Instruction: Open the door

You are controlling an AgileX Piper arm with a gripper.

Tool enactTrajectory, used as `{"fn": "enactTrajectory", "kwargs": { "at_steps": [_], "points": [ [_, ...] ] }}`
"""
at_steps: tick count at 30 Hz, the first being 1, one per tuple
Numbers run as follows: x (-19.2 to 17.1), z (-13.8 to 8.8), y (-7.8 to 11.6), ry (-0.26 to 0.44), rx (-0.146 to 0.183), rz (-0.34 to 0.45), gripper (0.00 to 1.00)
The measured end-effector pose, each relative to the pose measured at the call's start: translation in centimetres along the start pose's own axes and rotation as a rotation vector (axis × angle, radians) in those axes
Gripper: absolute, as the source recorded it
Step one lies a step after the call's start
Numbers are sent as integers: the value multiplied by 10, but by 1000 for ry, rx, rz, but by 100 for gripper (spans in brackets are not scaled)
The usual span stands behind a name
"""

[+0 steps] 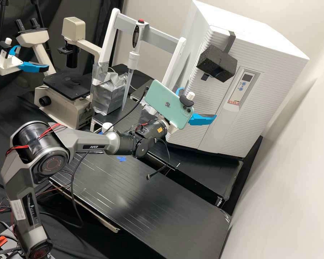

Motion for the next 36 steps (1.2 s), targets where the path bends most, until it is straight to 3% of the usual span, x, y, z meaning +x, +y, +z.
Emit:
{"fn": "enactTrajectory", "kwargs": {
  "at_steps": [18, 28, 36],
  "points": [
    [0, 0, 1, 18, -36, -11, 0],
    [-2, 1, -1, 29, -27, -21, 0],
    [-3, 0, -2, 44, -41, -30, 0]
  ]
}}
